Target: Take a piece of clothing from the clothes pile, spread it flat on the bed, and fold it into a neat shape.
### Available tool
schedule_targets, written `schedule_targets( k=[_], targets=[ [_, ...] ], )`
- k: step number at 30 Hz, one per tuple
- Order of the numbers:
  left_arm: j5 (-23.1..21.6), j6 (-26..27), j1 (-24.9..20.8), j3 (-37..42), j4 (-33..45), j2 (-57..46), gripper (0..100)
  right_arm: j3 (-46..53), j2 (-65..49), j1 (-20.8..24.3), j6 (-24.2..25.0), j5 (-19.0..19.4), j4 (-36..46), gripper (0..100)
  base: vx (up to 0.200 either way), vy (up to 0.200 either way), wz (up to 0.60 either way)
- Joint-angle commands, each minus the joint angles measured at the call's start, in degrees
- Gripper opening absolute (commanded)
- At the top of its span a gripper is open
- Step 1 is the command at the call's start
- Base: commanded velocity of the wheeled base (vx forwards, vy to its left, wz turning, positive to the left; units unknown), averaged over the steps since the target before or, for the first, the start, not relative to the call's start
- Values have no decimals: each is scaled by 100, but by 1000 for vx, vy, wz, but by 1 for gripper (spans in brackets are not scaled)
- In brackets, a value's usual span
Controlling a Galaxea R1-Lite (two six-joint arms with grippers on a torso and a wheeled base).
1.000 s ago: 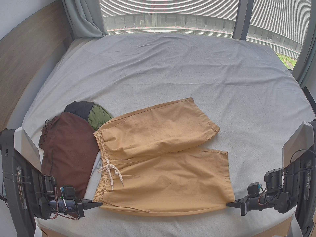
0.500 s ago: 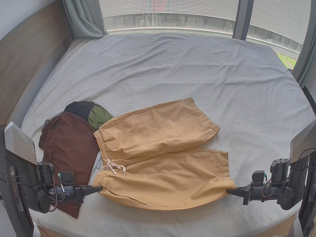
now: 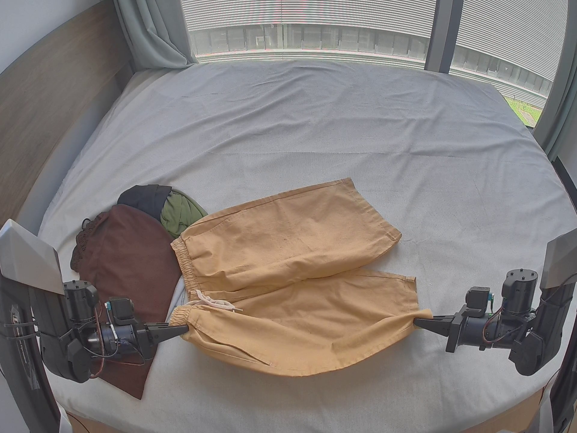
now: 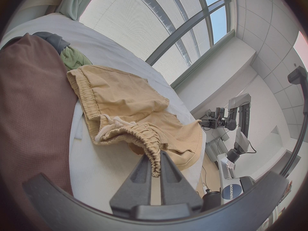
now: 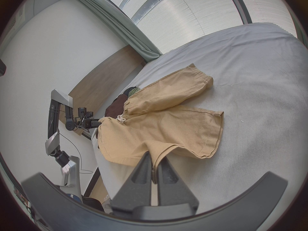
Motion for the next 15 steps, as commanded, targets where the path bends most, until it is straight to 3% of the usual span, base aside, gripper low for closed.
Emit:
schedule_targets(
  k=[1,15],
  targets=[
    [0,-65,-2,-115,-6,-118,0,12,-199,30,33,3,-6,0,0,0,0],
    [18,-522,69,-581,-6,-127,0,443,-841,355,76,3,-6,0,0,0,0]
  ],
)
